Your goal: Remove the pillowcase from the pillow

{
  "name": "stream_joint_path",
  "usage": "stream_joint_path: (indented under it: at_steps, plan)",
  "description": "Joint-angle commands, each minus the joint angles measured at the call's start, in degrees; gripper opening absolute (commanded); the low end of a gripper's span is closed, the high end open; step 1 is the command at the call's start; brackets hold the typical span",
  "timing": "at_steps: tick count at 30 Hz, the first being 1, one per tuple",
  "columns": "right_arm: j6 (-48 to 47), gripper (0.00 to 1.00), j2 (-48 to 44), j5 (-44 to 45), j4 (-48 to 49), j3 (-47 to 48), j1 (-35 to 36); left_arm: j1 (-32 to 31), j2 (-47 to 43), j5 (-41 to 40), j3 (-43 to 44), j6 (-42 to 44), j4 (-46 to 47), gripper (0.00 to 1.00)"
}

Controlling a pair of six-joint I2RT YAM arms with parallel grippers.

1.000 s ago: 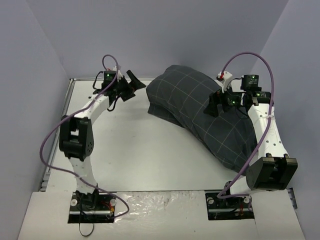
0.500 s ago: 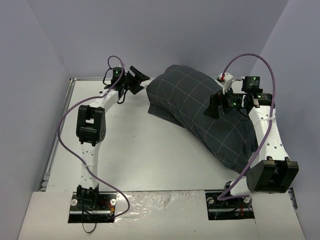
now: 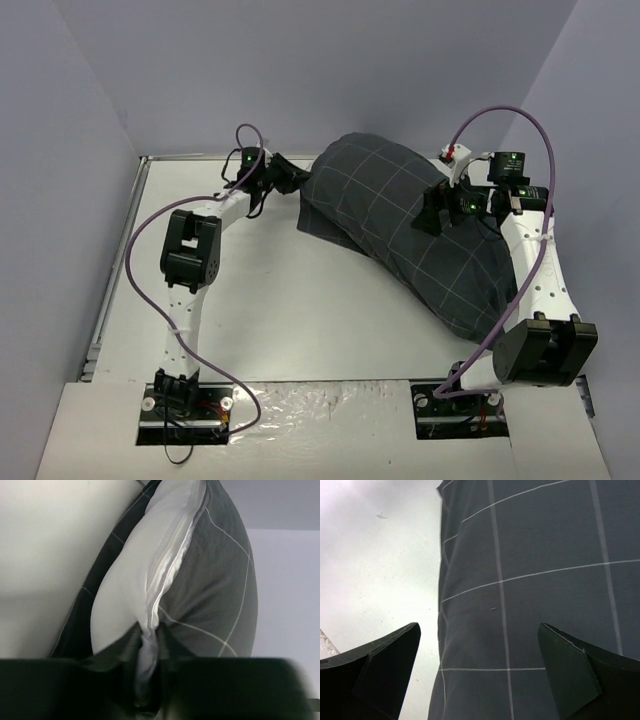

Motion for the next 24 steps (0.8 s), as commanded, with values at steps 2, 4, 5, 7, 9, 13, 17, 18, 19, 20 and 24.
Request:
stream_joint_path:
  at_steps: [2, 4, 5, 7, 9, 13, 17, 18, 19, 20, 24]
  plan:
    - [0.7, 1.0, -1.47, 4.34, -0.73, 3.42, -0.52, 1.66, -12.29, 2.67, -11.63, -0.99, 7.94, 0.03]
    - [2.11, 0.99, -1.47, 6.9, -0.64, 4.47, -0.87, 2.71, -19.73, 1.44, -21.44, 0.76, 9.8, 0.02]
    - [3.34, 0.99, -1.47, 9.0, -0.73, 4.65, -1.05, 3.68, -22.57, 0.73, -24.63, 1.73, 9.89, 0.02]
    - [4.57, 0.99, -1.65, 10.51, -0.56, 4.92, -1.75, 4.39, -30.63, -0.24, -30.87, 4.19, 9.19, 0.02]
    - [7.9, 0.98, -1.47, 13.58, -0.03, 5.18, -1.93, 4.39, -35.76, -1.38, -39.32, 4.64, 9.27, 0.02]
    - [16.6, 0.99, 0.89, 19.74, 1.64, 7.81, -1.93, -0.26, -48.22, -4.19, -49.35, 5.51, 6.21, 0.02]
    - [23.28, 0.99, 3.27, 23.44, 1.91, 10.63, -2.1, -5.36, -57.82, -10.42, -60.22, 6.05, -0.29, 0.02]
    - [23.74, 1.0, 3.62, 22.92, 1.91, 10.72, -2.28, -6.24, -62.19, -12.7, -62.17, 5.7, -1.09, 0.03]
    - [24.18, 1.0, 4.06, 22.3, 1.91, 10.63, -2.45, -6.68, -64.32, -13.85, -64.02, 5.43, -2.32, 0.03]
    - [24.61, 1.0, 4.41, 21.69, 1.91, 10.28, -3.06, -7.03, -66.87, -14.65, -65.69, 4.73, -4.24, 0.04]
    - [22.79, 1.0, 5.82, 13.45, 1.56, 8.88, -6.32, -8.35, -80.12, -18.6, -70.98, 4.28, -11.01, 0.37]
